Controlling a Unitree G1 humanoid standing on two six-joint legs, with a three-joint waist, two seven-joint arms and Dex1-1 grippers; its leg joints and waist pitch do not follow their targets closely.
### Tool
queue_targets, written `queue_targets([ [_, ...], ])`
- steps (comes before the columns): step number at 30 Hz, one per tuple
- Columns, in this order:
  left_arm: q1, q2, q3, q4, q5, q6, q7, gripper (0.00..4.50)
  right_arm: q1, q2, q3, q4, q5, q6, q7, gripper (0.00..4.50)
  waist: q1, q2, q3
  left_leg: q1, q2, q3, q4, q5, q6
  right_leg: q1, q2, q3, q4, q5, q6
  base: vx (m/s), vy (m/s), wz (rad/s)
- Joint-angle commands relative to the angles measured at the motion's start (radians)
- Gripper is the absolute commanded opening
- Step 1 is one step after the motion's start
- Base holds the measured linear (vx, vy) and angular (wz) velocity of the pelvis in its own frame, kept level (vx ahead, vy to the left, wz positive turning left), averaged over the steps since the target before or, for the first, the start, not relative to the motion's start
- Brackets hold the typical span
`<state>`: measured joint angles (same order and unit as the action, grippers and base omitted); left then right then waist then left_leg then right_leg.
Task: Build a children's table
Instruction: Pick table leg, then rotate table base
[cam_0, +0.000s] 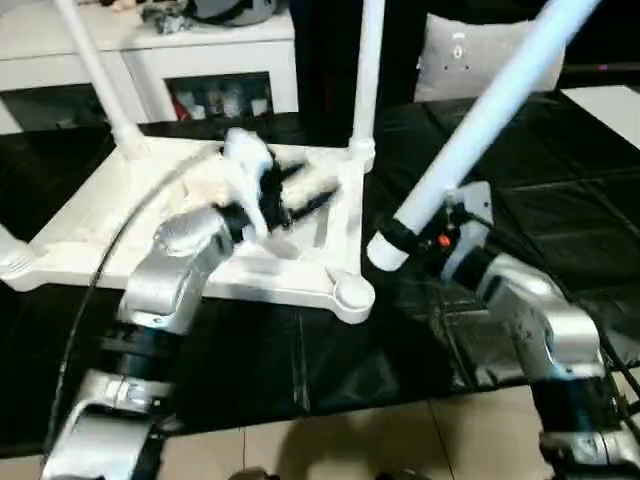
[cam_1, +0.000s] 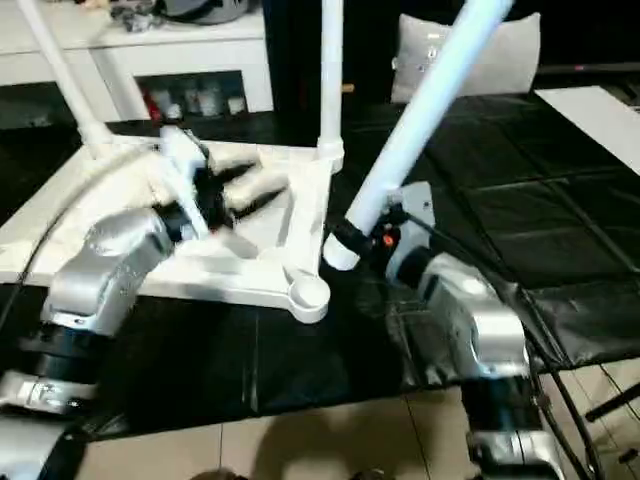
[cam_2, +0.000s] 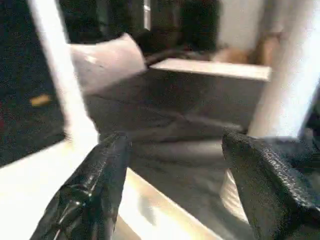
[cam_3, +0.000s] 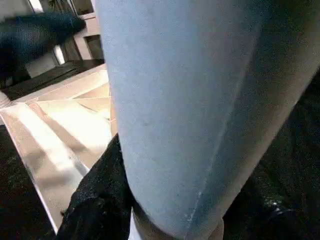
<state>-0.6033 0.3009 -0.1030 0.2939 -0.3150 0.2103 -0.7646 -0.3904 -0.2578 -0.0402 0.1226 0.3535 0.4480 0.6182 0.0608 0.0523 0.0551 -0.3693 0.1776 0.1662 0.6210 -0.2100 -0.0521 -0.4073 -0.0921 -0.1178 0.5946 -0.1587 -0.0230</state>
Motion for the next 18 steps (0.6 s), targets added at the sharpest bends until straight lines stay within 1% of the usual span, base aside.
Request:
queue_targets([
  [1, -0.028, 0.043, -0.052, 0.068, 0.04, -0.052, -0.117, 3.33, 0.007, -0.012, -0.006, -0.022, -0.008, -0.019, 0.003, 1.89, 0.002, -0.004, -0.077, 0.004, 0.039, -0.014, -0.075, -0.101, 0.048, 0.064, -0.061, 0.055, -0.072, -0.276, -0.139, 0.0, 0.0, 0.0],
  [2, -0.037, 0.077, -0.103, 0.134, 0.086, -0.095, -0.197, 3.33, 0.013, -0.02, -0.006, -0.015, -0.014, -0.027, 0.006, 1.89, -0.001, -0.006, -0.075, 0.004, 0.034, -0.013, -0.076, -0.113, 0.049, 0.062, -0.058, 0.055, -0.08, -0.299, -0.12, 0.0, 0.0, 0.0],
  [3, -0.037, 0.077, -0.103, 0.134, 0.086, -0.095, -0.197, 3.15, 0.013, -0.02, -0.006, -0.015, -0.014, -0.027, 0.006, 1.89, -0.001, -0.004, -0.077, 0.007, 0.037, -0.014, -0.076, -0.118, 0.04, 0.064, -0.059, 0.057, -0.072, -0.296, -0.118, 0.0, 0.0, 0.0],
  [4, -0.046, 0.103, -0.146, 0.201, 0.136, -0.146, -0.263, 2.97, 0.019, -0.026, -0.006, -0.012, -0.02, -0.033, 0.007, 1.89, -0.003, -0.003, -0.073, 0.006, 0.038, -0.014, -0.079, -0.13, 0.035, 0.062, -0.059, 0.056, -0.078, -0.308, -0.115, 0.0, 0.0, 0.0],
  [6, -0.061, 0.139, -0.207, 0.291, 0.2, -0.219, -0.349, 2.97, 0.029, -0.036, -0.009, -0.014, -0.022, -0.036, 0.011, 1.89, -0.004, 0.0, -0.075, 0.007, 0.037, -0.015, -0.079, -0.142, 0.029, 0.065, -0.062, 0.058, -0.079, -0.325, -0.107, 0.0, 0.0, 0.0],
  [7, -0.061, 0.139, -0.207, 0.291, 0.2, -0.219, -0.349, 2.85, 0.029, -0.036, -0.009, -0.014, -0.022, -0.036, 0.011, 1.89, -0.005, 0.0, -0.077, 0.005, 0.04, -0.016, -0.08, -0.138, 0.024, 0.067, -0.064, 0.058, -0.073, -0.306, -0.113, 0.0, 0.0, 0.0],
  [9, -0.079, 0.162, -0.242, 0.355, 0.226, -0.249, -0.431, 2.6, 0.04, -0.049, -0.01, -0.018, -0.021, -0.035, 0.019, 1.89, -0.006, -0.001, -0.079, 0.006, 0.044, -0.017, -0.08, -0.131, 0.023, 0.066, -0.065, 0.059, -0.069, -0.267, -0.139, 0.0, 0.0, 0.0],
  [10, -0.089, 0.169, -0.254, 0.38, 0.239, -0.262, -0.453, 2.56, 0.045, -0.055, -0.007, -0.021, -0.022, -0.035, 0.024, 1.89, -0.005, 0.0, -0.078, 0.007, 0.042, -0.015, -0.079, -0.133, 0.027, 0.065, -0.065, 0.059, -0.07, -0.26, -0.15, 0.0, 0.0, 0.0],
  [11, -0.098, 0.174, -0.266, 0.404, 0.254, -0.278, -0.466, 2.55, 0.048, -0.06, -0.005, -0.022, -0.022, -0.035, 0.028, 1.89, -0.004, -0.001, -0.078, 0.008, 0.044, -0.015, -0.079, -0.137, 0.027, 0.066, -0.066, 0.06, -0.068, -0.253, -0.16, 0.0, 0.0, 0.0],
  [12, -0.107, 0.18, -0.28, 0.427, 0.272, -0.292, -0.477, 2.51, 0.05, -0.062, -0.004, -0.022, -0.023, -0.036, 0.031, 1.89, -0.004, -0.001, -0.078, 0.008, 0.044, -0.015, -0.079, -0.139, 0.026, 0.067, -0.067, 0.06, -0.067, -0.252, -0.163, 0.0, 0.0, 0.0],
  [13, -0.114, 0.183, -0.291, 0.445, 0.289, -0.307, -0.473, 2.4, 0.05, -0.064, -0.003, -0.022, -0.023, -0.035, 0.033, 1.89, -0.005, -0.003, -0.077, 0.008, 0.045, -0.014, -0.079, -0.143, 0.026, 0.067, -0.068, 0.061, -0.066, -0.252, -0.169, 0.0, 0.0, 0.0],
  [14, -0.114, 0.183, -0.291, 0.445, 0.289, -0.307, -0.473, 2.23, 0.05, -0.064, -0.003, -0.022, -0.023, -0.035, 0.033, 1.89, -0.005, -0.003, -0.077, 0.008, 0.045, -0.014, -0.079, -0.143, 0.026, 0.067, -0.068, 0.061, -0.066, -0.252, -0.169, 0.0, 0.0, 0.0],
  [16, -0.141, 0.174, -0.298, 0.513, 0.315, -0.356, -0.467, 2.12, 0.051, -0.068, 0.001, -0.019, -0.021, -0.039, 0.036, 1.89, -0.003, -0.005, -0.077, 0.007, 0.044, -0.013, -0.078, -0.141, 0.029, 0.068, -0.069, 0.06, -0.068, -0.263, -0.174, 0.0, 0.0, 0.0],
  [17, -0.159, 0.168, -0.299, 0.553, 0.328, -0.379, -0.456, 2.06, 0.052, -0.071, 0.004, -0.018, -0.02, -0.039, 0.04, 1.89, -0.003, -0.006, -0.077, 0.007, 0.041, -0.011, -0.076, -0.137, 0.034, 0.067, -0.067, 0.06, -0.07, -0.264, -0.172, 0.0, 0.0, 0.0],
  [18, -0.174, 0.163, -0.3, 0.585, 0.339, -0.395, -0.45, 1.94, 0.052, -0.073, 0.006, -0.018, -0.019, -0.04, 0.043, 1.89, -0.001, -0.006, -0.078, 0.008, 0.043, -0.012, -0.076, -0.135, 0.032, 0.068, -0.069, 0.06, -0.068, -0.261, -0.173, 0.0, 0.0, 0.0],
])
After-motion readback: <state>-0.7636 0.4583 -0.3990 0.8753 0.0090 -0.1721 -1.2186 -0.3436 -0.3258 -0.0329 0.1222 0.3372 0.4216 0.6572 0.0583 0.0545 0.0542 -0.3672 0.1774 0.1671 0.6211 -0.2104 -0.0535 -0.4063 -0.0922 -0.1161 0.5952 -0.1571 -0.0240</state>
